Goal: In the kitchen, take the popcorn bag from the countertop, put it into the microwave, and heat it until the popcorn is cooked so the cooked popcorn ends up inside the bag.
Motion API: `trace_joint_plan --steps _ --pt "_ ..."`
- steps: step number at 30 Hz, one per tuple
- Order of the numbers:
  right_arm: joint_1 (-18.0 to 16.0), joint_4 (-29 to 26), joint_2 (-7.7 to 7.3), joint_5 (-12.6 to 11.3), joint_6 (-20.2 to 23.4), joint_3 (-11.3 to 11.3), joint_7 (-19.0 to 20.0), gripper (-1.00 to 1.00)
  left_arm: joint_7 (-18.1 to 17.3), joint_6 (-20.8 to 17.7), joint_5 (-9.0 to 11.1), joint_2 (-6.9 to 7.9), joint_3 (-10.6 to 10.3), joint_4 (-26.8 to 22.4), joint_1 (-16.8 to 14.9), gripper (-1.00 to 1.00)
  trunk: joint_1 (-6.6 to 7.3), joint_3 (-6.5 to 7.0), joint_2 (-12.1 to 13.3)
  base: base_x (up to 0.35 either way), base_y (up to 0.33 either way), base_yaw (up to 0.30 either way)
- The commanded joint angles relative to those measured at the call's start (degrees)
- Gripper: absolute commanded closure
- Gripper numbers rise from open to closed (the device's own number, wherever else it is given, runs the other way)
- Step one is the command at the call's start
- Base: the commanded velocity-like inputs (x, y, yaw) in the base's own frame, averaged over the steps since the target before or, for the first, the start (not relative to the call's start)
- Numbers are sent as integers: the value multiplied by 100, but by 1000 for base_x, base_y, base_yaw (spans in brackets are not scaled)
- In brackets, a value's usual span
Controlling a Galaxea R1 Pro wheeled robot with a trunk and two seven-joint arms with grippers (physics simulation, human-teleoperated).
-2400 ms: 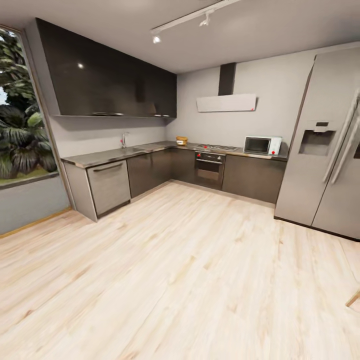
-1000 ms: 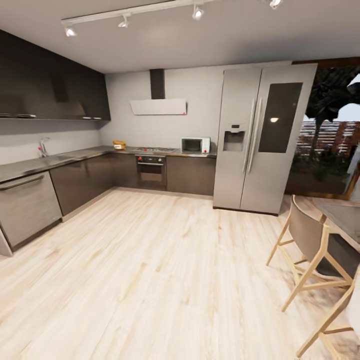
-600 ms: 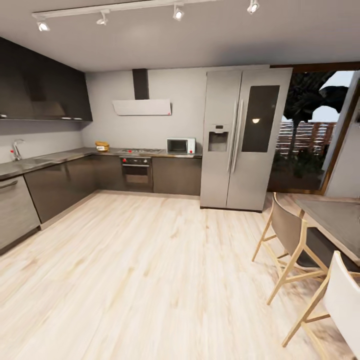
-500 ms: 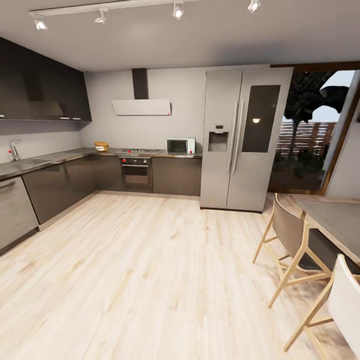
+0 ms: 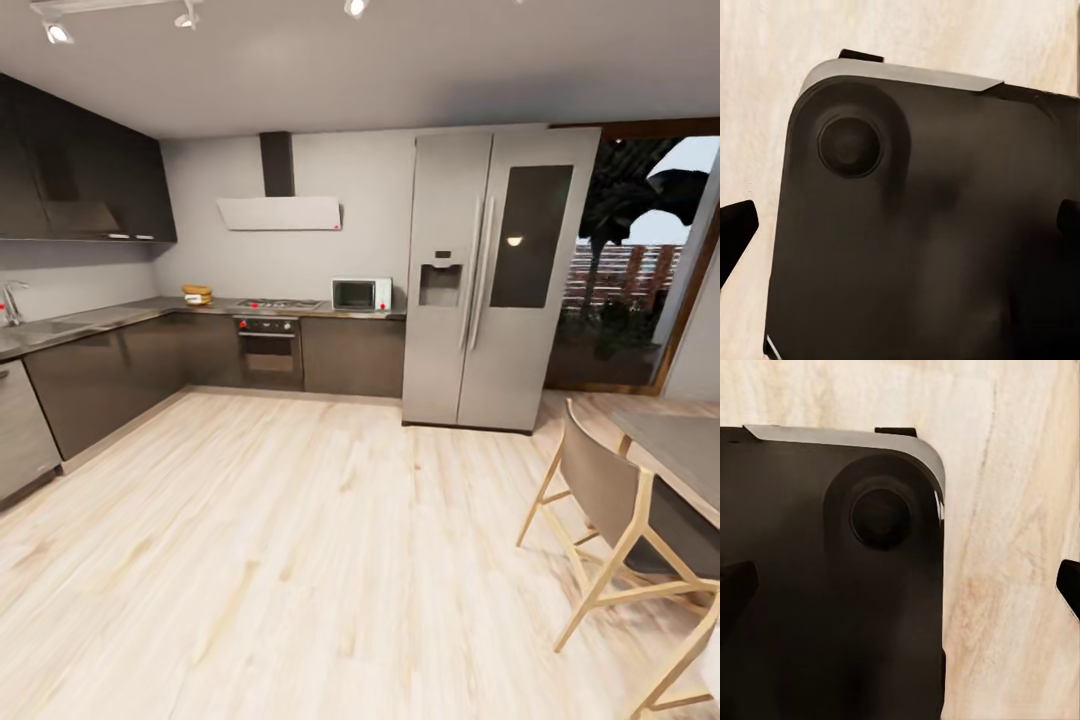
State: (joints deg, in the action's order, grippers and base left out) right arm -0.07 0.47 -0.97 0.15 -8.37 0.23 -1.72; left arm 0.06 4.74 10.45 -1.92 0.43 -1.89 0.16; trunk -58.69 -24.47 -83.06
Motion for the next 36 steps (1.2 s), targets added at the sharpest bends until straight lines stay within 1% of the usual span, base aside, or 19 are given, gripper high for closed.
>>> trace_joint_plan --steps 1,36 --pt "-1 5 0 2 -25 3 -13 -100 1 9 36 -1 1 -5 2 -100 -4 -4 -2 324 0 0" --pt "-1 5 0 0 -25 3 -13 -100 29 9 36 -1 10 -5 2 -100 -4 -4 -2 325 0 0"
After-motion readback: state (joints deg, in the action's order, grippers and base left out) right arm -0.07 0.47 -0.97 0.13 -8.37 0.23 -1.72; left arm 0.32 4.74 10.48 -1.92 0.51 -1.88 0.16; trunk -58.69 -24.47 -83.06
